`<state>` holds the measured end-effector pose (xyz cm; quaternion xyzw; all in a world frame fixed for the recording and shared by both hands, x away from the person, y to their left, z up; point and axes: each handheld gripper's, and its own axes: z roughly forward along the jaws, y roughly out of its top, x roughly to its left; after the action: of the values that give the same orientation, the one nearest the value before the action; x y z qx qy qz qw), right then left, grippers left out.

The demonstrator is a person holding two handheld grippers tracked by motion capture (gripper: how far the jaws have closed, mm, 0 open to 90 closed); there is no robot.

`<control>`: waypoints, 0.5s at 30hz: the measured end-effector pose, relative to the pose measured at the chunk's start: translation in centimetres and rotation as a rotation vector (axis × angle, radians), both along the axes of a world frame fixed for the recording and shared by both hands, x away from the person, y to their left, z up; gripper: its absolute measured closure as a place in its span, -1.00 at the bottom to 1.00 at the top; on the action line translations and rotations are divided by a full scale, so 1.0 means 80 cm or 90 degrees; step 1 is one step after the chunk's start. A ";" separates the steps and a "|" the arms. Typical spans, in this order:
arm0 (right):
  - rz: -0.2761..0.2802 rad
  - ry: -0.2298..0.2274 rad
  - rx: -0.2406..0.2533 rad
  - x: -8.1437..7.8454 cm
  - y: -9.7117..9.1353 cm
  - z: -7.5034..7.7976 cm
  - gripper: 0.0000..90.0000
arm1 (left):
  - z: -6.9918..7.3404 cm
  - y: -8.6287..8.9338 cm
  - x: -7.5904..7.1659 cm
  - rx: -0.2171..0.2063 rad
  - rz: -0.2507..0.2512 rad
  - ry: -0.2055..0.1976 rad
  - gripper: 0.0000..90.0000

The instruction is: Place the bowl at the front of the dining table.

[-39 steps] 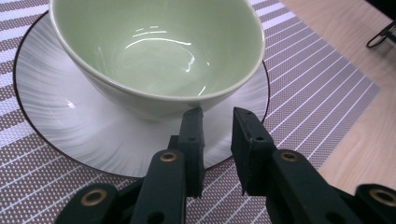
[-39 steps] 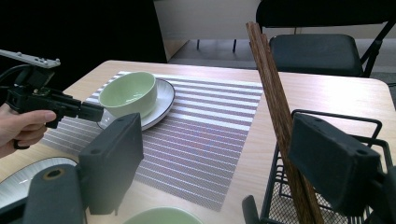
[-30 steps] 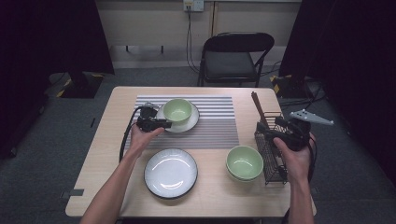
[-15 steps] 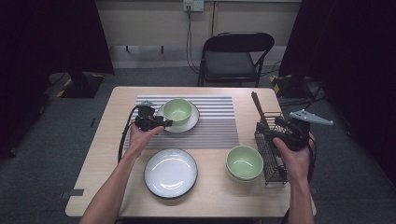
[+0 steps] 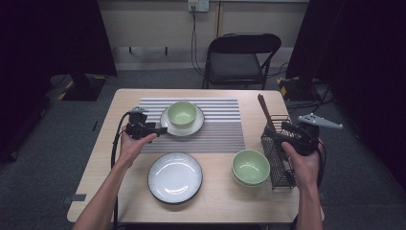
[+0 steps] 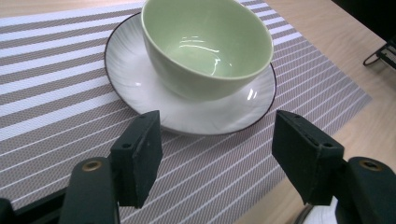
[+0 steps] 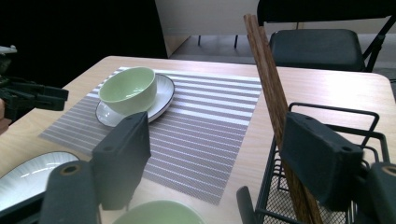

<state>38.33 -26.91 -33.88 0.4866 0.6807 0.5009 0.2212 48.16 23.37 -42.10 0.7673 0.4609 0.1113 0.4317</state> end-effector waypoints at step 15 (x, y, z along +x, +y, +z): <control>0.037 0.019 0.012 0.000 -0.004 -0.001 -0.21 | 0.008 0.044 -0.044 0.013 0.001 -0.022 -0.56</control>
<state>38.35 -27.26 -33.98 0.4760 0.6931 0.5061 0.1921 44.63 26.92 -41.46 0.7693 0.4526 0.1297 0.4319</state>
